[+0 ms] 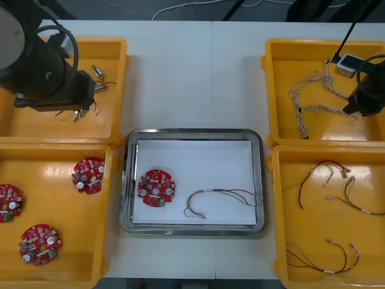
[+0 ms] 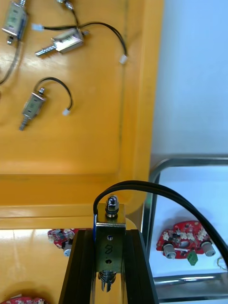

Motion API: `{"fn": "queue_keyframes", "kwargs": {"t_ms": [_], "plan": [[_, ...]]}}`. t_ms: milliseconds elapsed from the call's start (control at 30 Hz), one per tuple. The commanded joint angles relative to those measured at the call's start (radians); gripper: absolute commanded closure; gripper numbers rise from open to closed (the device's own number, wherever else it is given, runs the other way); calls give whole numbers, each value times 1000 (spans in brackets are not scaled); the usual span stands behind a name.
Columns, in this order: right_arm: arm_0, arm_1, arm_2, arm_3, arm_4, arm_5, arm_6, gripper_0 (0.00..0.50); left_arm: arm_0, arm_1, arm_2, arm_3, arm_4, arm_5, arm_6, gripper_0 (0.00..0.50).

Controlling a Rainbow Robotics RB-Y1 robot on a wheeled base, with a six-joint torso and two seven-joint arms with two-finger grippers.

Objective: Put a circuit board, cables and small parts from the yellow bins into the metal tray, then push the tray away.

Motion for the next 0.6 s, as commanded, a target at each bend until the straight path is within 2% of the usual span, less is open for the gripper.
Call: {"fn": "queue_keyframes", "kwargs": {"t_ms": [33, 367, 600], "plan": [[-41, -30, 3, -3, -8, -15, 42, 0, 7, -34, -76, -75, 16, 7, 200, 500], [-41, 22, 3, 58, 26, -92, 64, 0, 6, -54, -205, -111, 22, 7, 356, 500], [-41, 47, 20, 66, 54, -99, 76, 0, 6, -89, -311, -104, -59, 7, 384, 500]]}}
